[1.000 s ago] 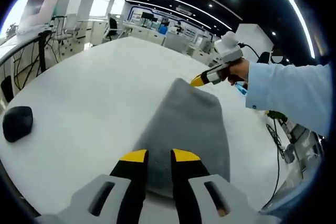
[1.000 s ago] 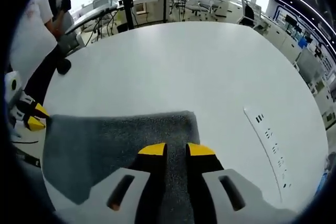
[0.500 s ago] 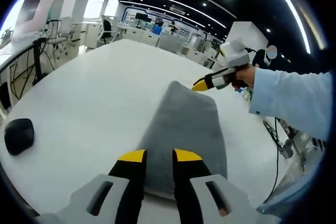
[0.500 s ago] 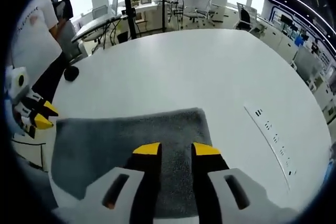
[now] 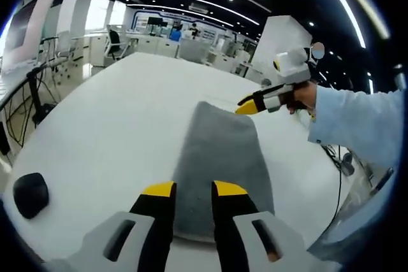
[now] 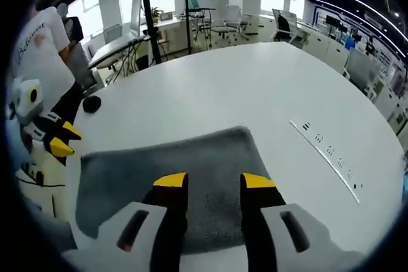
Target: Fold the towel on the table until its edges align and the towel forms a compact rectangular stack.
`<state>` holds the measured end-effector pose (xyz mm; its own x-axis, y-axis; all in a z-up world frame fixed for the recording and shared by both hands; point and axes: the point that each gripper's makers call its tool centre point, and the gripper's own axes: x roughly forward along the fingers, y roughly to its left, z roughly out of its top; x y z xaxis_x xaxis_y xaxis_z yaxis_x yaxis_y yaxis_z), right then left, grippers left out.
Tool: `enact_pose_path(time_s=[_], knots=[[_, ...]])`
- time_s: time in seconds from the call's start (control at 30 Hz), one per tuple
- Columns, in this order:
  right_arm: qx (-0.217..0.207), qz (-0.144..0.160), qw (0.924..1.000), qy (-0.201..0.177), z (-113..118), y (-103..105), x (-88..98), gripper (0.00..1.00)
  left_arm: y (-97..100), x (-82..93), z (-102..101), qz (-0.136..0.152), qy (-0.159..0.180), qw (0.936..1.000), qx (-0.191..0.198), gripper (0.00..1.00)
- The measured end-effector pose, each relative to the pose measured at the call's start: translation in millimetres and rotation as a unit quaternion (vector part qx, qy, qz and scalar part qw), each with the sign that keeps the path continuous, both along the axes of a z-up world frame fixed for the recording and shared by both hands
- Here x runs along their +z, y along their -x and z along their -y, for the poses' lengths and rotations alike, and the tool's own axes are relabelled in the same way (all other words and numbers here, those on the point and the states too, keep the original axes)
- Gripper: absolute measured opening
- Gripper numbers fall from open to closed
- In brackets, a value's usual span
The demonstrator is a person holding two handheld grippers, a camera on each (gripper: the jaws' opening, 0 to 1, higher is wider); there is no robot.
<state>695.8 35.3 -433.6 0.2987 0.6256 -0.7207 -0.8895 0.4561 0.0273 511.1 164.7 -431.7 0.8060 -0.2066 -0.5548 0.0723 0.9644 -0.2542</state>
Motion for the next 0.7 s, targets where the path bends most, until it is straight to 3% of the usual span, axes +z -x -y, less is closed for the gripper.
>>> enact_pose_path(time_s=[0.53, 0.7], knots=[[-0.046, -0.001, 0.9983, -0.035, 29, 25, 6.4, 0.35, -9.2, 6.5, 7, 0.009, -0.016, 0.9990, -0.041, 0.27], [-0.063, -0.008, 0.9971, -0.042, 42, 45, 4.7, 0.36, -13.0, 9.8, 8, 0.013, -0.019, 0.9985, -0.050, 0.27]])
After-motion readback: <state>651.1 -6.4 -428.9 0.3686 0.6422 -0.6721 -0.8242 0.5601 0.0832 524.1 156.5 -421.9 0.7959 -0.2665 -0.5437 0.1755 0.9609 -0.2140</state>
